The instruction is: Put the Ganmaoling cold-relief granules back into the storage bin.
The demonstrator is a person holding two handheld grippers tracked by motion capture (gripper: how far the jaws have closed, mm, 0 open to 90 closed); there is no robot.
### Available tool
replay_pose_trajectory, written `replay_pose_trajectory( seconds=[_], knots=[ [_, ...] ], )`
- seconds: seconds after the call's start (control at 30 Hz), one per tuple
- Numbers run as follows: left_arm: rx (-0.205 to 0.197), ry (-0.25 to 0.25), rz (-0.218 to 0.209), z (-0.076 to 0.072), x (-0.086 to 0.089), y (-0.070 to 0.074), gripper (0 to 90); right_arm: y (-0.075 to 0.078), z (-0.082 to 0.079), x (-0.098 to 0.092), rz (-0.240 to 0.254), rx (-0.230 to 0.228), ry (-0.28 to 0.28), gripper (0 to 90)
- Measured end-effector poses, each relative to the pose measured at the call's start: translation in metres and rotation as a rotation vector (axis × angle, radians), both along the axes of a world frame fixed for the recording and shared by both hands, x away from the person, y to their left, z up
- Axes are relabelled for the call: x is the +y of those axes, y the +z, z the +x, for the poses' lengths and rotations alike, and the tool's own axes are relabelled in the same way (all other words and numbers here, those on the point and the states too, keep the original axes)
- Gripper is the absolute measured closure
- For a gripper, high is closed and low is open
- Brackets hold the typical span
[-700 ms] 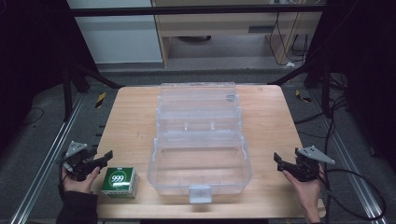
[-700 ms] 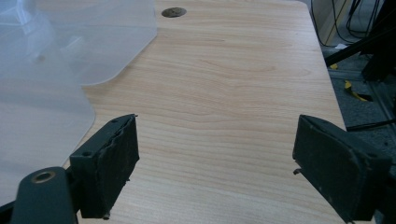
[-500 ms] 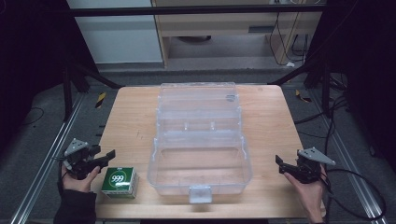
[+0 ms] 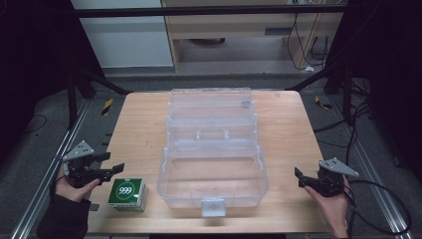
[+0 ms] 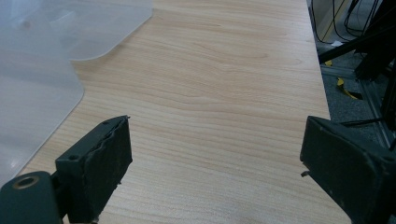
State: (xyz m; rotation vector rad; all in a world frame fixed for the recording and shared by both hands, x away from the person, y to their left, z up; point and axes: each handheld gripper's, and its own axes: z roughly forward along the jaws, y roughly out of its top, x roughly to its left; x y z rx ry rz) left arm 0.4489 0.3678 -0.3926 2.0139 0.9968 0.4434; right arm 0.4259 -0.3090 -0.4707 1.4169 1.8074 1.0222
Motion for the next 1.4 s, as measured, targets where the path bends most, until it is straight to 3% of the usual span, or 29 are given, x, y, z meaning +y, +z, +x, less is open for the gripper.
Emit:
replay_pose_trajectory(
  seconds=[0.03,0.1,0.13,0.2,0.33,0.5,0.7,0.73,0.93,1.13,1.4],
  knots=[
    [0.008,-0.048,0.015,0.000,0.000,0.006,22.9,-0.001,0.000,0.001,-0.006,0.005,0.003,8.7],
    [0.009,-0.064,0.024,0.000,0.000,0.008,21.9,-0.001,0.001,0.001,-0.012,0.006,0.005,8.3],
    [0.023,-0.105,0.033,0.000,0.000,0.011,21.7,-0.001,0.001,0.001,-0.017,0.006,0.007,8.1],
    [0.028,-0.121,0.039,0.000,0.000,0.013,21.3,-0.001,0.001,0.002,-0.017,0.008,0.010,7.6],
    [0.033,-0.184,0.101,-0.002,-0.003,0.016,19.4,-0.002,0.001,0.003,-0.020,0.009,0.013,7.3],
    [0.034,-0.248,0.139,-0.003,-0.003,0.017,18.1,-0.003,0.001,0.003,-0.033,0.013,0.017,6.8],
    [0.066,-0.321,0.211,-0.005,-0.006,0.015,15.8,-0.004,0.000,0.004,-0.030,0.021,0.020,6.3],
    [0.075,-0.346,0.240,-0.005,-0.008,0.015,15.7,-0.004,0.001,0.004,-0.030,0.022,0.021,6.2],
    [0.094,-0.396,0.267,-0.006,-0.012,0.015,14.5,-0.005,0.001,0.005,-0.032,0.026,0.025,6.0],
    [0.130,-0.463,0.331,-0.007,-0.018,0.012,11.0,-0.006,0.001,0.006,-0.039,0.032,0.033,5.5],
    [0.142,-0.502,0.380,-0.010,-0.023,0.008,9.3,-0.007,0.002,0.007,-0.046,0.038,0.040,5.0]
  ],
)
